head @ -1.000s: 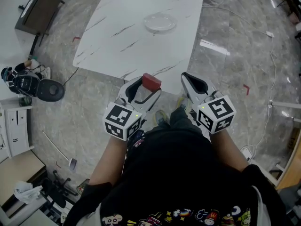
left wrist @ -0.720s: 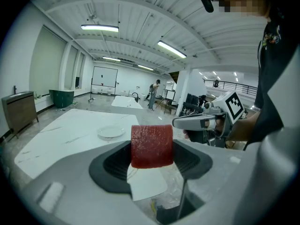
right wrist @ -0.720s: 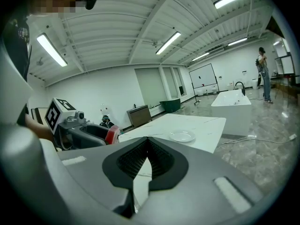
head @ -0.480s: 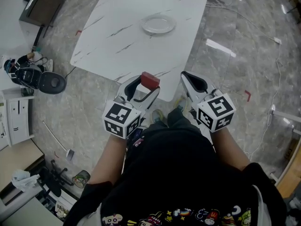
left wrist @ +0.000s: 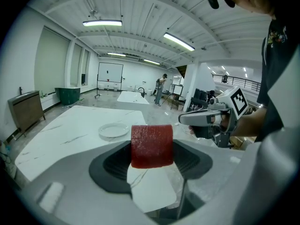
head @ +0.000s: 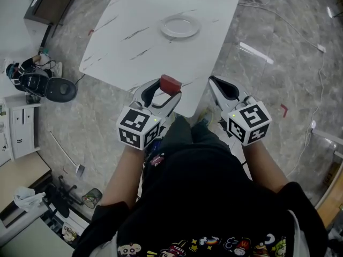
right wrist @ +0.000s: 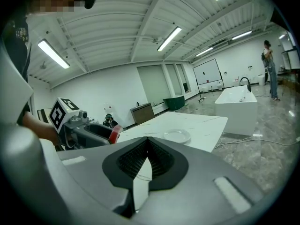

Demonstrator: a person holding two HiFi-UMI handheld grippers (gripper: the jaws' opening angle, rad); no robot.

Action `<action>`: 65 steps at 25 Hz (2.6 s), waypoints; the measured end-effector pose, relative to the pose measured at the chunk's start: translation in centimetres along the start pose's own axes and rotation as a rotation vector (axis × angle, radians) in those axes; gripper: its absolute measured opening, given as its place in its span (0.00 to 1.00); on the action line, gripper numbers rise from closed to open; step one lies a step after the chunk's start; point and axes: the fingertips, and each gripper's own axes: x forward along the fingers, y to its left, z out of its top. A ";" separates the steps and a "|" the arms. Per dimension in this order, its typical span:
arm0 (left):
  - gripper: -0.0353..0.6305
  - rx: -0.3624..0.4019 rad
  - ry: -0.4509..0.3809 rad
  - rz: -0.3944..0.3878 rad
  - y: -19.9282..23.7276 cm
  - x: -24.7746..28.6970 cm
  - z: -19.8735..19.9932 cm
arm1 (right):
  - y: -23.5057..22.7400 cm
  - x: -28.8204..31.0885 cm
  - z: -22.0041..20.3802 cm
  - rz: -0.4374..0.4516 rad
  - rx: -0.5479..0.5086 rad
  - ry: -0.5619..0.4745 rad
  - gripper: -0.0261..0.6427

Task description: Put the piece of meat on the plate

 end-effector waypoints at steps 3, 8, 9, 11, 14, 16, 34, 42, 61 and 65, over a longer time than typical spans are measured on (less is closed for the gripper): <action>0.63 0.006 0.008 -0.013 1.0 0.7 0.3 | -0.4 0.7 0.1 -0.016 0.005 0.005 0.07; 0.63 0.001 0.035 -0.055 3.2 1.7 0.2 | -0.5 2.2 0.7 -0.065 0.024 0.006 0.07; 0.63 -0.001 0.042 -0.066 3.6 2.0 0.1 | -0.6 2.4 0.8 -0.077 0.031 0.006 0.07; 0.63 -0.002 0.058 -0.086 4.6 2.8 0.2 | -0.9 3.2 1.2 -0.103 0.046 0.005 0.07; 0.63 0.002 0.079 -0.111 6.3 3.9 0.4 | -1.0 4.3 1.8 -0.140 0.063 0.002 0.07; 0.63 0.003 0.094 -0.125 7.4 4.9 0.5 | -1.2 4.9 2.1 -0.164 0.074 0.001 0.07; 0.63 -0.045 0.213 -0.142 16.2 15.4 1.0 | -3.8 8.4 1.7 -0.273 0.163 0.033 0.08; 0.63 -0.071 0.251 -0.124 18.4 19.7 0.6 | -4.4 8.7 0.4 -0.288 0.203 0.052 0.08; 0.63 -0.061 0.367 -0.098 21.4 27.7 0.2 | -6.4 8.6 -2.6 -0.300 0.287 0.087 0.07; 0.63 -0.016 0.387 -0.080 21.6 28.1 0.3 | -6.3 8.4 -2.9 -0.301 0.296 0.085 0.07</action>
